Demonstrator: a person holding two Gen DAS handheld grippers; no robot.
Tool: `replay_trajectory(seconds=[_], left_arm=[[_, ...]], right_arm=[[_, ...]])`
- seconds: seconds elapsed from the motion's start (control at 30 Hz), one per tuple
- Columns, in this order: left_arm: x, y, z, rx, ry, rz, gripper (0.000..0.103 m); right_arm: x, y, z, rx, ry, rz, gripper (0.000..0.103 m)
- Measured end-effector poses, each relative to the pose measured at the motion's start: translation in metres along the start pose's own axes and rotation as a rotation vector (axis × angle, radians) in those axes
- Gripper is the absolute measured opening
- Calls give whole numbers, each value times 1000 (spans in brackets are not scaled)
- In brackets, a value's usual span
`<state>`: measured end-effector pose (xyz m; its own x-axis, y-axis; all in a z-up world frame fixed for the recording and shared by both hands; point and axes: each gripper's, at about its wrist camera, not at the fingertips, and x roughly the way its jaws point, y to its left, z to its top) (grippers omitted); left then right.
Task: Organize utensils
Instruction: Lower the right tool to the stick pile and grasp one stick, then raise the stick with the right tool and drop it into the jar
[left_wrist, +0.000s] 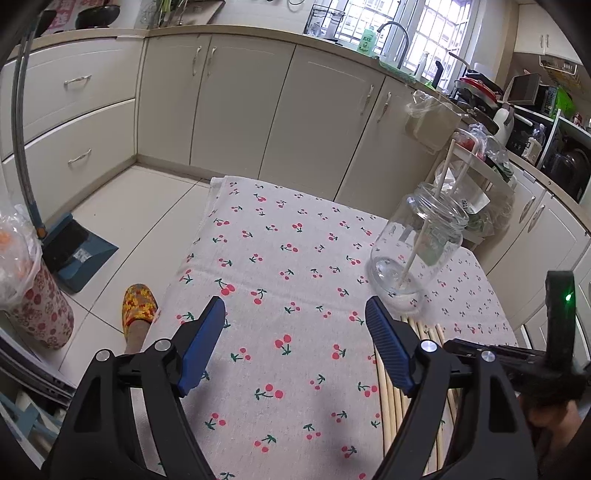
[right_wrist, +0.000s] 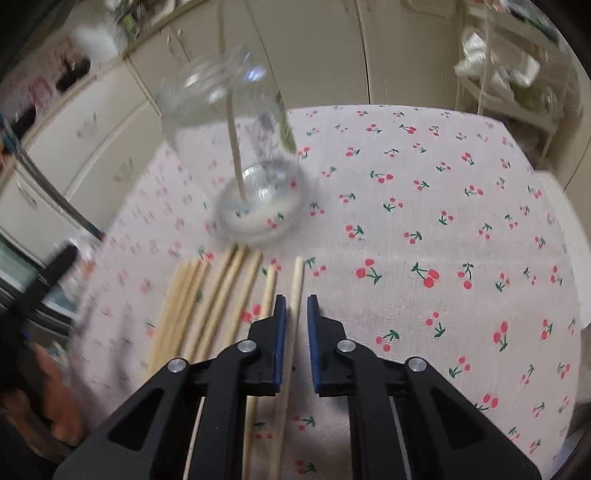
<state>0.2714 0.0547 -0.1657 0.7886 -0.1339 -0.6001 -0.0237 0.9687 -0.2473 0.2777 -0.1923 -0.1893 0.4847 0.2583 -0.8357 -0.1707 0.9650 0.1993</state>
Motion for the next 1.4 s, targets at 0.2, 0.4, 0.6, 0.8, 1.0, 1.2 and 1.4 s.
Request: replay_trajectory(seconds=[0.2,0.4,0.6,0.8,1.0,1.2,1.4], left_arm=[[-2,1,1,-8,-1,2,76],[6,3,-2,-12,25,6,76],[8,-3,-6,-18,34,-7,77],[9,-1,-9,-38,51,-23,77],[10,4,-9,-66,63,-41,79],[13,1,-5,-52,85,-47,79],[20,-24,-8,62,168,-3,79]], right_arm=[[-15,5,8,-42,-69,-28,6],[-122,-26,63,189,-518,179,6],[-147,-17,121,277,-857,202,6],[-99,-12,155,355,-900,123,6],[-67,-5,157,338,-865,85,6],[-67,11,136,258,-827,70,6],[-67,16,108,180,-728,69,8]])
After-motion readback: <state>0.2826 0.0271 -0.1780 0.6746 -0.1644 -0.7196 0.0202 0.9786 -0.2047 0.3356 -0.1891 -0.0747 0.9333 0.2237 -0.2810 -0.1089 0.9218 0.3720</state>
